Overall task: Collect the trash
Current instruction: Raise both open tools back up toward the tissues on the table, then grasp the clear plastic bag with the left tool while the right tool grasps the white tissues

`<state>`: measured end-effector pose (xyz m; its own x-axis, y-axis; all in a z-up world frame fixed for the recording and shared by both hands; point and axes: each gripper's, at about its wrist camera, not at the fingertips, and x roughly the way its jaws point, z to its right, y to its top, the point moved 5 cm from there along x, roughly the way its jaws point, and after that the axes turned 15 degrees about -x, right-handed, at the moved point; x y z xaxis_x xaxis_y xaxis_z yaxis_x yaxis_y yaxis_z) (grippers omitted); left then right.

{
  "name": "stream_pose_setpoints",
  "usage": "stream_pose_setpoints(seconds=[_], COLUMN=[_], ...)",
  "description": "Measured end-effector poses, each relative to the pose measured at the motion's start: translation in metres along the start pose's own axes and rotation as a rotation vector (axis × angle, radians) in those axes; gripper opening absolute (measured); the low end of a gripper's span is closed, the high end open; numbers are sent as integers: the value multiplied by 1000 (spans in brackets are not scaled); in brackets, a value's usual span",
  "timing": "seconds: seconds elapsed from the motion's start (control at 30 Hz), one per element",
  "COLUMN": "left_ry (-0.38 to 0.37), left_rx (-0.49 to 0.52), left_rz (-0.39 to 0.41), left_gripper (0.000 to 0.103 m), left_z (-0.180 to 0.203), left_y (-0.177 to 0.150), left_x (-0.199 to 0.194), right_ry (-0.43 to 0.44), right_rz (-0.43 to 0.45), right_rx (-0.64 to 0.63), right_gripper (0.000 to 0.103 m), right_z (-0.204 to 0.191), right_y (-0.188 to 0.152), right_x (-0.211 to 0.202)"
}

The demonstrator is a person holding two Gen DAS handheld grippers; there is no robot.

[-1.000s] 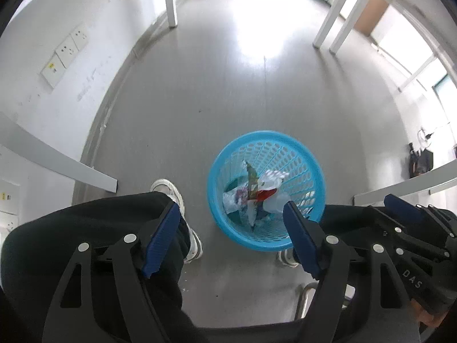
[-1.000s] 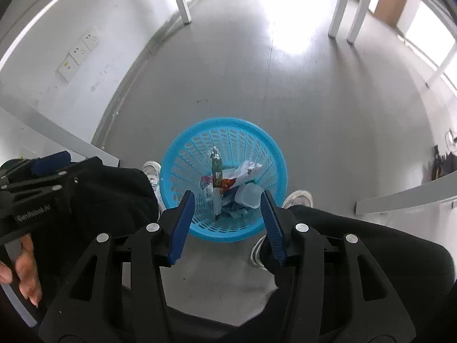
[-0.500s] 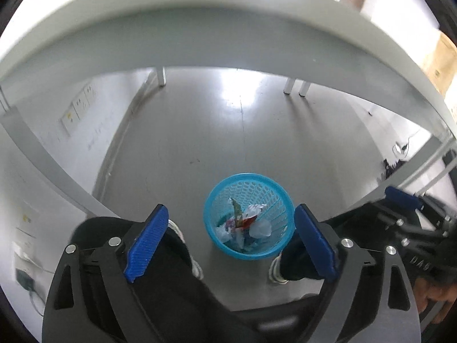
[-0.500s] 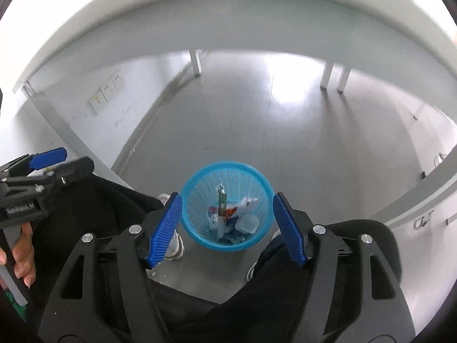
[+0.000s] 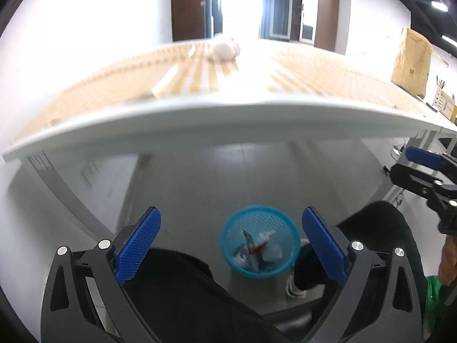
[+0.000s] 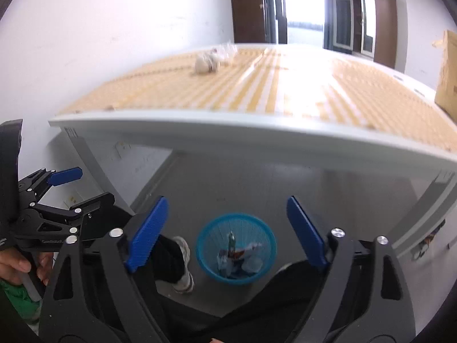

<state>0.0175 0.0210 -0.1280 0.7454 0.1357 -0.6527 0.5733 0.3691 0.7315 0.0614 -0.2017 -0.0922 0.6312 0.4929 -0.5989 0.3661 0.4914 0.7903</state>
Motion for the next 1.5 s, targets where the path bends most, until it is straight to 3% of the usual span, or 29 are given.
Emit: stream_pose_setpoints(seconds=[0.3,0.57,0.93,1.5], left_ry=[-9,-23,-95,-119], left_rx=[-44,-101,-153,-197], left_rz=[93,145,156,117], left_gripper=[97,97,97,97], left_z=[-11,-24,-32,-51], left_y=[44,83,143,214], left_x=[-24,-32,-19,31], right_ry=[5,9,43,84], right_rz=[65,83,54,-58], right_rx=[-14,-47,-42,-46], right_gripper=[94,94,94,94], right_z=[1,3,12,25], right_y=[37,77,135,215], right_x=[-12,1,56,148])
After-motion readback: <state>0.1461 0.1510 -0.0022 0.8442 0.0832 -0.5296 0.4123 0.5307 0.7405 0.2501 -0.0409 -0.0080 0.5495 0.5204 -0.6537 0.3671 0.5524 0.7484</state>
